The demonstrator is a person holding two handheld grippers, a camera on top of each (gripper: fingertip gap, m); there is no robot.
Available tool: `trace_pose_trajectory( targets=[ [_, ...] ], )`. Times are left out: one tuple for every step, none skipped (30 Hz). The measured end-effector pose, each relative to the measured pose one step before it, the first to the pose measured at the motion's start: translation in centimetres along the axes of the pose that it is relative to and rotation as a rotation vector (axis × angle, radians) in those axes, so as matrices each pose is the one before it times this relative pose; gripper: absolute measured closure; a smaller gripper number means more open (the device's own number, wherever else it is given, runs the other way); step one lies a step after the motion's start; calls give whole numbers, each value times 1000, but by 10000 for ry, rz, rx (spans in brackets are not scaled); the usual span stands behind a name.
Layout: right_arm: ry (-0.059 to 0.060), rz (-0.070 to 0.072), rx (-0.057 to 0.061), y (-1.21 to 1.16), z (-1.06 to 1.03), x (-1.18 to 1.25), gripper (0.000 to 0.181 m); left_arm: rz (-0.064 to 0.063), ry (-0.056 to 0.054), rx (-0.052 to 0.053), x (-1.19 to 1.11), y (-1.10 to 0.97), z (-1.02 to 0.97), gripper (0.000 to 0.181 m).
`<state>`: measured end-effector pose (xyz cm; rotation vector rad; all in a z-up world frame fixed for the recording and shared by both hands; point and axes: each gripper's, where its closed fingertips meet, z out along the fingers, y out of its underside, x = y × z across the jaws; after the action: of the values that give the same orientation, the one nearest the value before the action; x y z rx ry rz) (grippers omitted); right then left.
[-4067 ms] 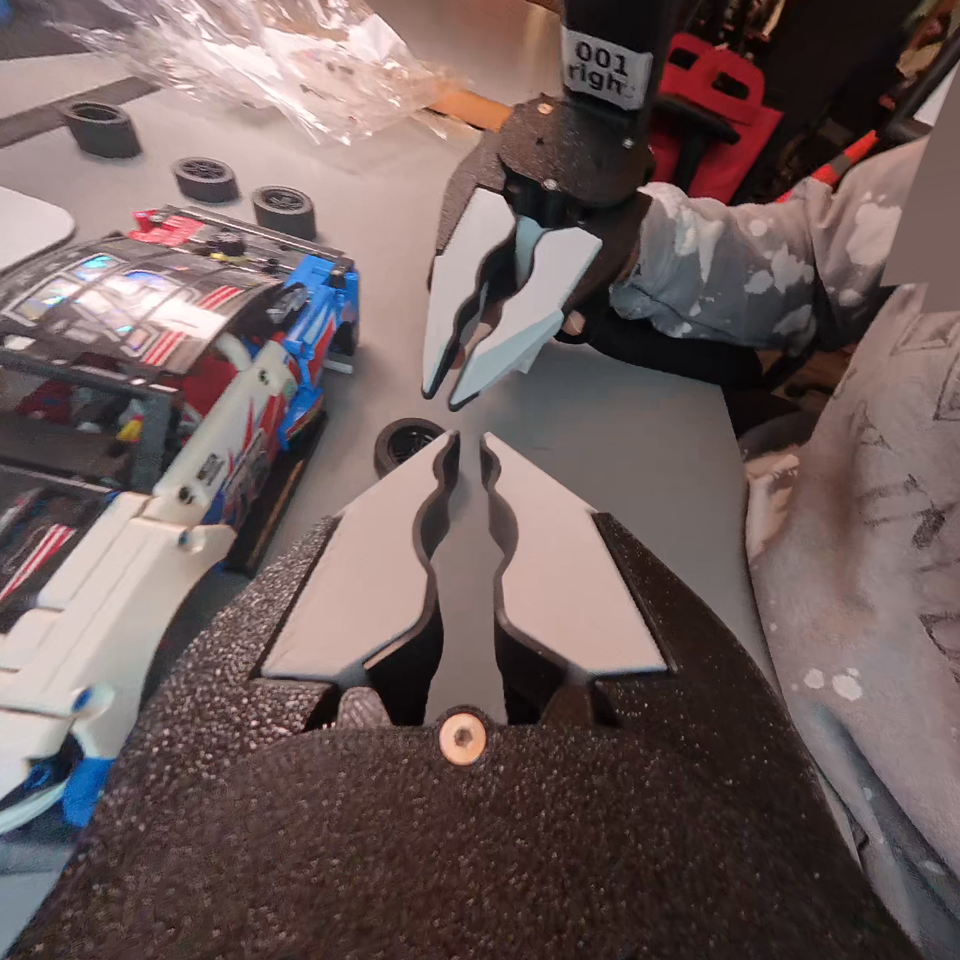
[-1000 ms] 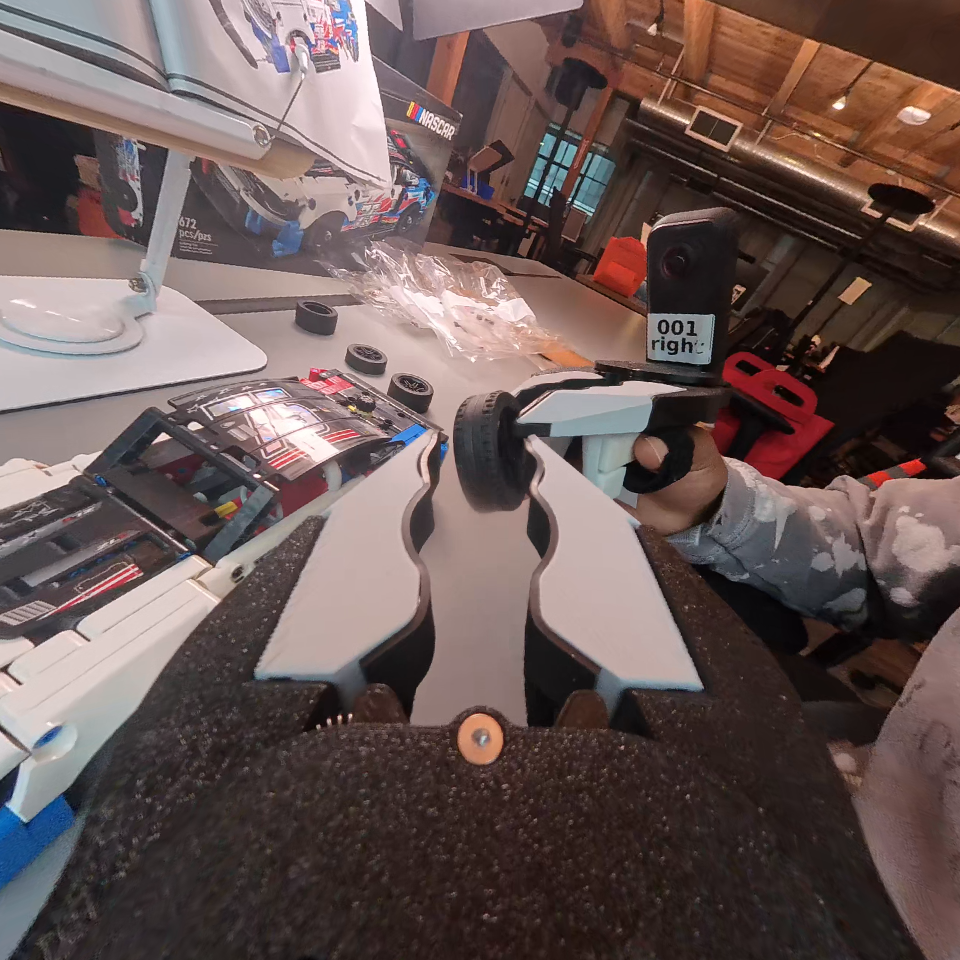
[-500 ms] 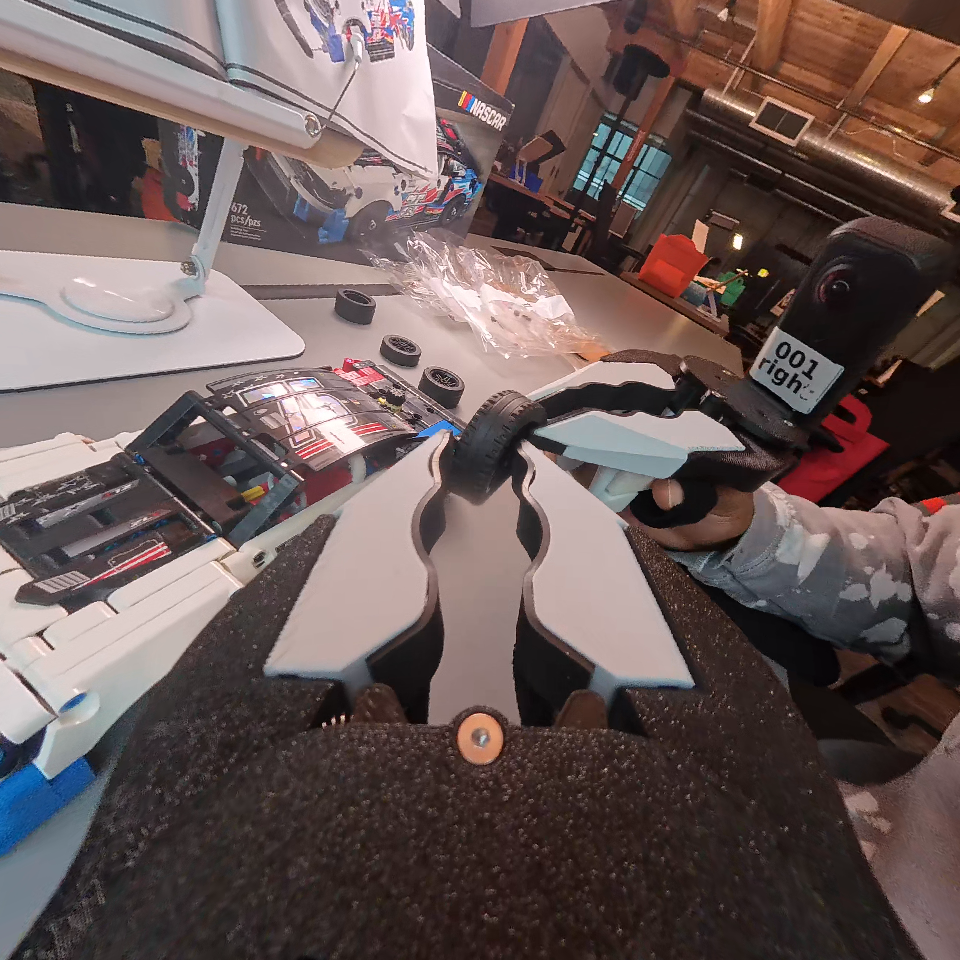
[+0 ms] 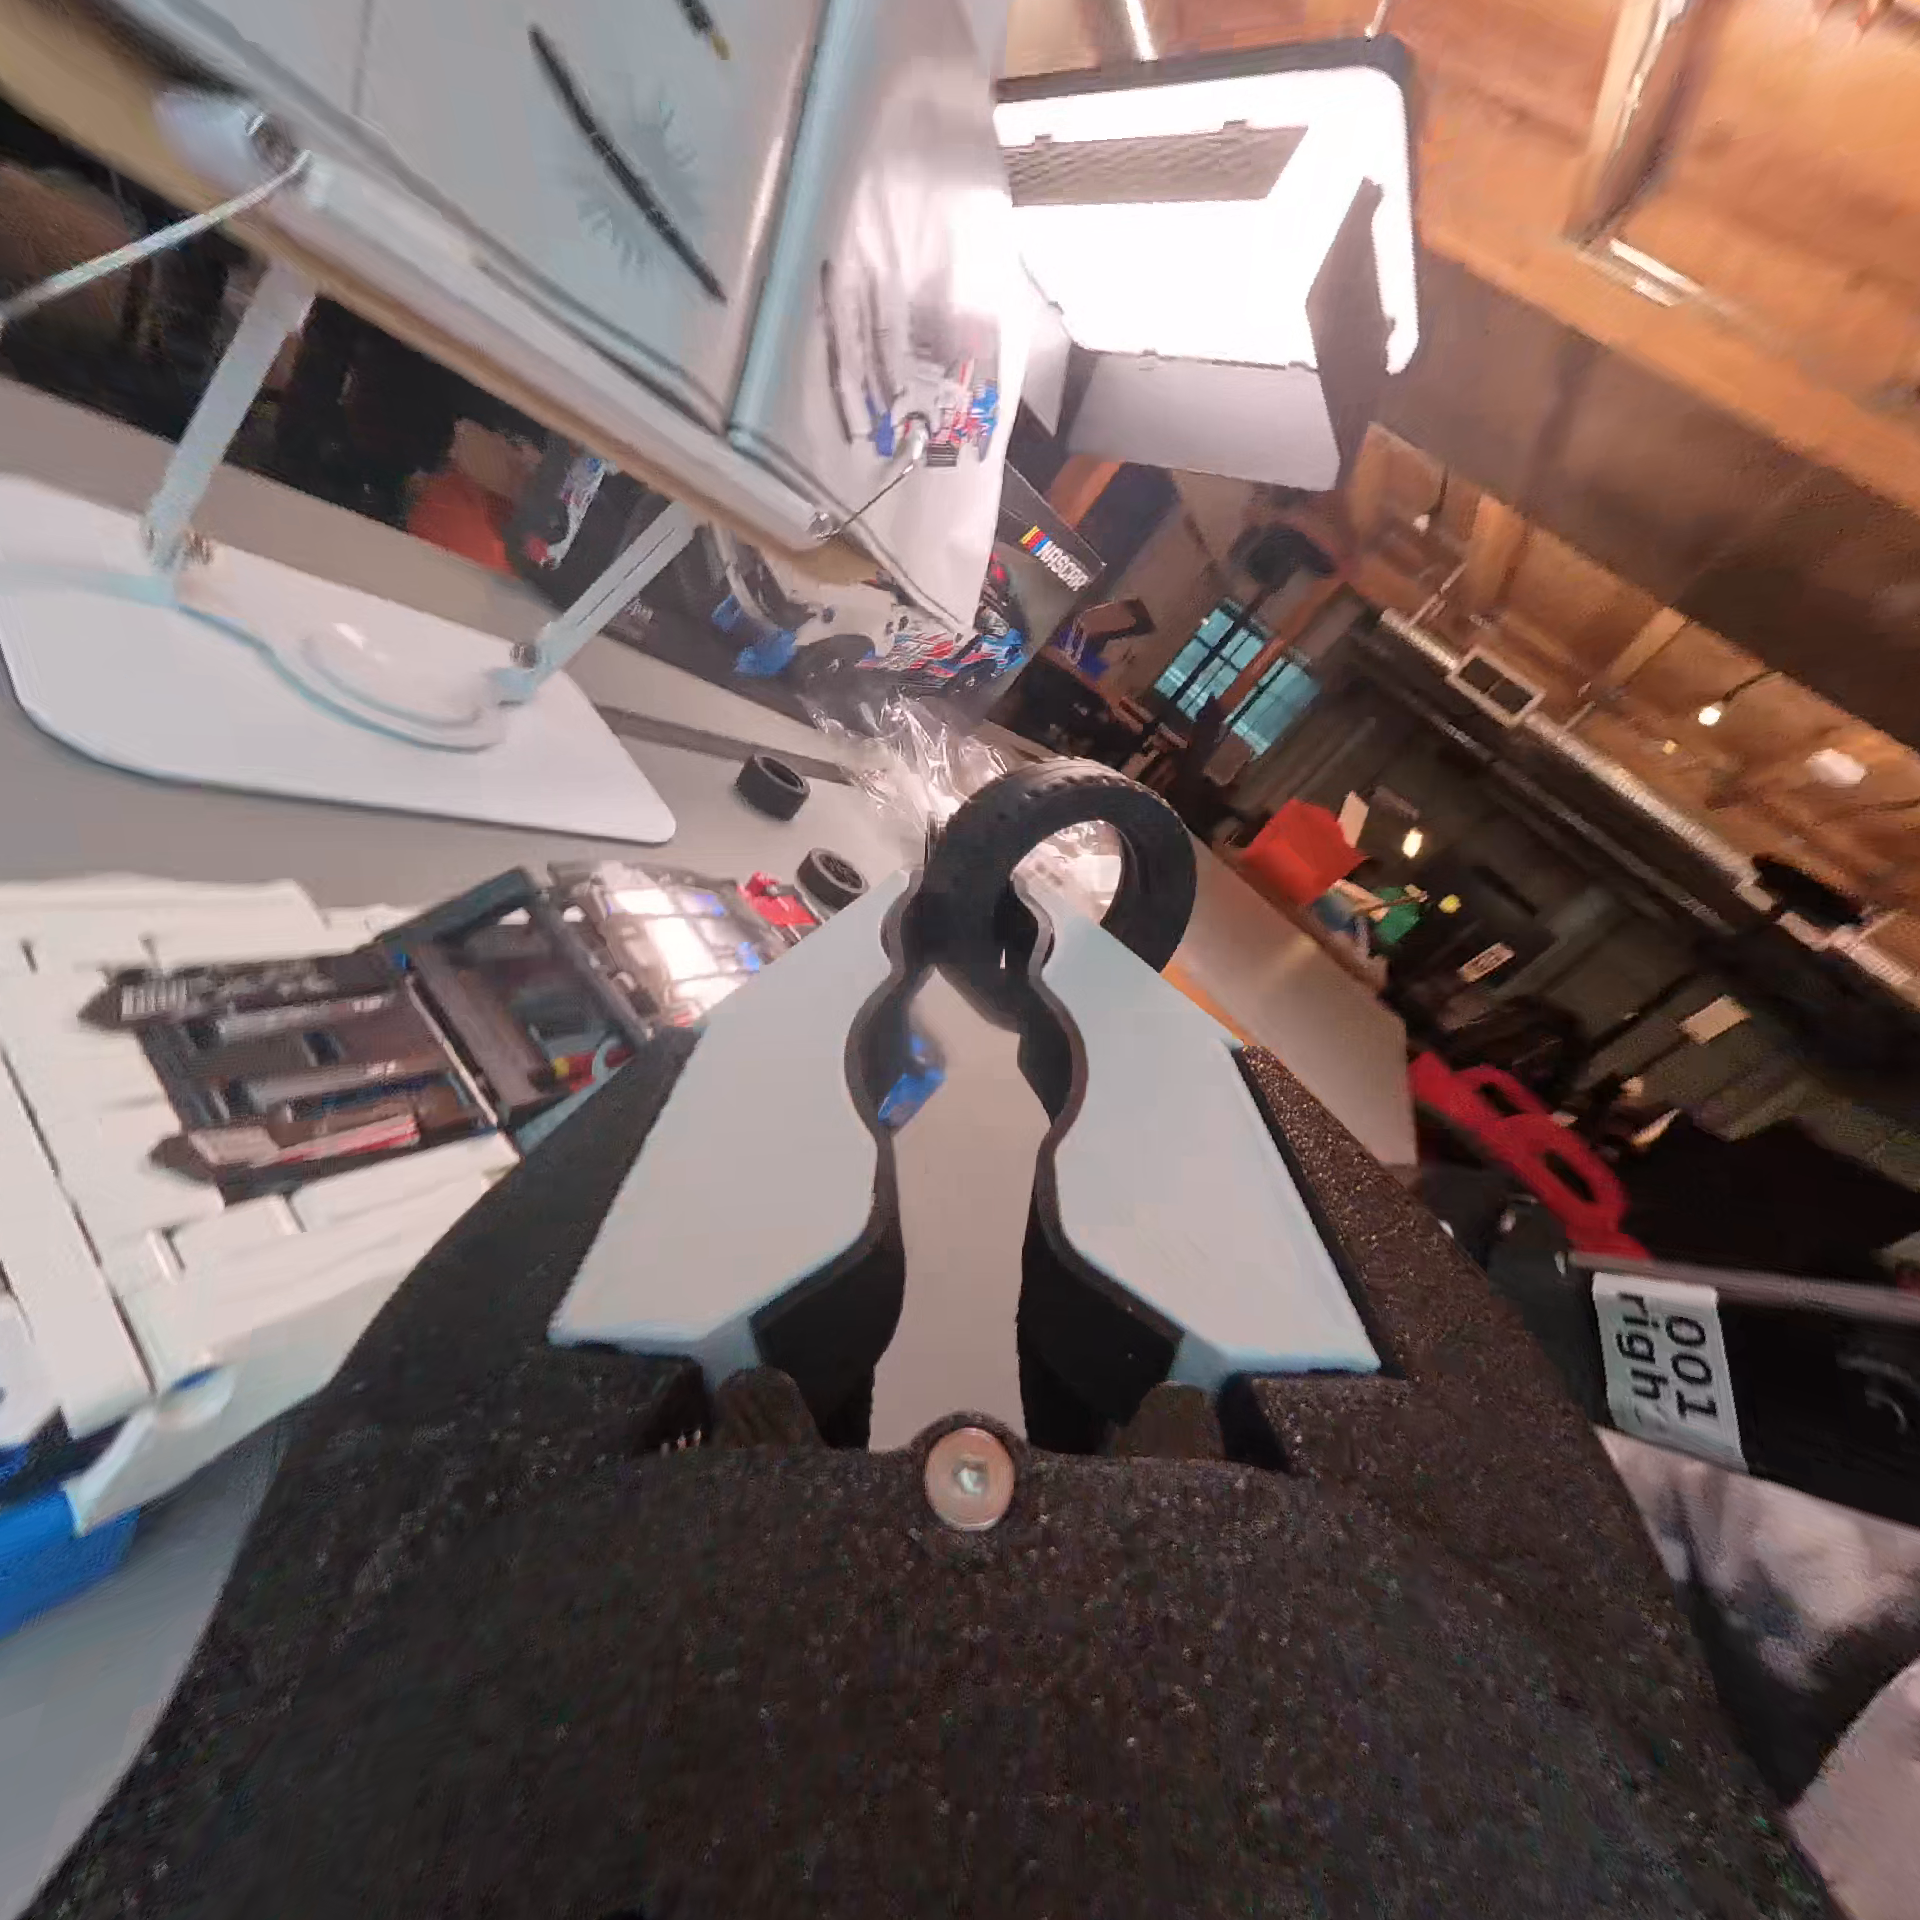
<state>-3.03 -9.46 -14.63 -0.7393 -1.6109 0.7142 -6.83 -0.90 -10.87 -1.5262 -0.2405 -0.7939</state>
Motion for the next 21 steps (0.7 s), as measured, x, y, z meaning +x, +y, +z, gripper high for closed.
trace_pose_trajectory(
  targets=[
    [475, -302, 86, 199, -159, 894, 181, 879, 162, -67, 1231, -366, -77, 169],
    [148, 940, 211, -55, -491, 1844, 181, 788, 320, -110, 1093, -25, -40, 168],
    [31, 858, 93, -83, -349, 1442, 181, 127, 320, 10, 457, -59, -72, 169],
    [28, 316, 291, -472, -259, 532, 181, -41, 114, 17, -106, -44, -155, 168],
    [135, 113, 342, -553, -206, 188, 181, 74, 139, -111, -50, 79, -187, 169],
    [184, 185, 308, -386, -230, 303, 181, 113, 170, -107, 105, 95, -230, 169],
    [150, 401, 228, -245, -261, 536, 181, 165, 22, -126, -41, 132, -263, 169],
    [13, 427, 29, 4, -182, 495, 181, 109, 40, -210, -65, 288, -206, 169],
    [59, 526, 28, 66, -169, 660, 175, 1, 109, -282, -33, 459, -142, 169],
    [23, 457, 75, 40, -187, 593, 170, 31, 150, -281, 8, 538, -90, 169],
    [-32, 375, -72, 248, -91, 456, 167, 65, 276, -311, 211, 616, -29, 168],
    [-206, 477, -178, 440, 10, 192, 165, 91, 321, -289, 368, 597, 14, 169],
    [-343, 536, -186, 474, 59, -39, 160, 136, 440, -254, 612, 528, 36, 168],
    [-554, 498, -326, 711, 123, -416, 159, 92, 450, -238, 634, 480, 65, 168],
    [-559, 445, -340, 795, 170, -479, 151, 84, 372, -145, 548, 386, 84, 168],
    [-495, 421, -263, 706, 170, -486, 142, 71, 461, -89, 708, 361, 102, 168],
    [-609, 296, -278, 675, 115, -752, 141, 24, 442, -131, 680, 427, 143, 168],
    [-568, 196, -175, 493, 74, -795, 140, 36, 251, -160, 403, 455, 160, 168],
    [-453, 166, -64, 293, 72, -672, 142, 49, 301, -154, 479, 430, 141, 168],
    [-407, 147, -4, 162, 90, -598, 148, -8, 321, -157, 534, 362, 153, 168],
    [-355, 55, 74, 11, 50, -579, 160, 6, 234, -160, 409, 347, 139, 168]
  ],
)
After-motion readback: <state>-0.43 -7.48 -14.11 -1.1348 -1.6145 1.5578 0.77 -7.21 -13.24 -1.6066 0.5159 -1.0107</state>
